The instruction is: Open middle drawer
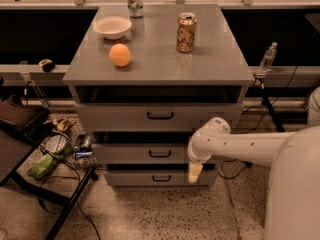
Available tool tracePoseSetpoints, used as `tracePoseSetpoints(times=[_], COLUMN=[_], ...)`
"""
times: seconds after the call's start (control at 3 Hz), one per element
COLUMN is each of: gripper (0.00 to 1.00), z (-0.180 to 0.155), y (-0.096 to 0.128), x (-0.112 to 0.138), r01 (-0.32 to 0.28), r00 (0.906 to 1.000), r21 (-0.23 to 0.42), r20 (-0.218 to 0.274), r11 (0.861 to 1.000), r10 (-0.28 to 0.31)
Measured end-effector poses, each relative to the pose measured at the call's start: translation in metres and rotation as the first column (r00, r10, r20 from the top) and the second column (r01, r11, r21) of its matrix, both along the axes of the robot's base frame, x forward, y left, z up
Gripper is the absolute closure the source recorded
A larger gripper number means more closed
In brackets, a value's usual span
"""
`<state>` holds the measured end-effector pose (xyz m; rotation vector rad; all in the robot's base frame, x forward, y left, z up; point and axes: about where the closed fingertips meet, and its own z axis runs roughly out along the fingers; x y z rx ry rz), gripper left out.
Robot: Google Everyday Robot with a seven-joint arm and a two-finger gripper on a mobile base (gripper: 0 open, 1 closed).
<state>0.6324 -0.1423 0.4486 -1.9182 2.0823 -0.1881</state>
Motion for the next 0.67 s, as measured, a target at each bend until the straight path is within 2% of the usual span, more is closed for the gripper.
tracePoseSetpoints(times=[0.33,0.67], gripper=[0.0,0.27], z=[-0.012,-0.038], y=[0.018,0.01], x=[0.008,-0.006], r01=[-0.045,-0.039], r00=[0.9988,0.9964], r21=[-0.004,-0.067], r20=[-0.02,-0.078], r11=[0.999,0.997], r10=[0.045,0.034])
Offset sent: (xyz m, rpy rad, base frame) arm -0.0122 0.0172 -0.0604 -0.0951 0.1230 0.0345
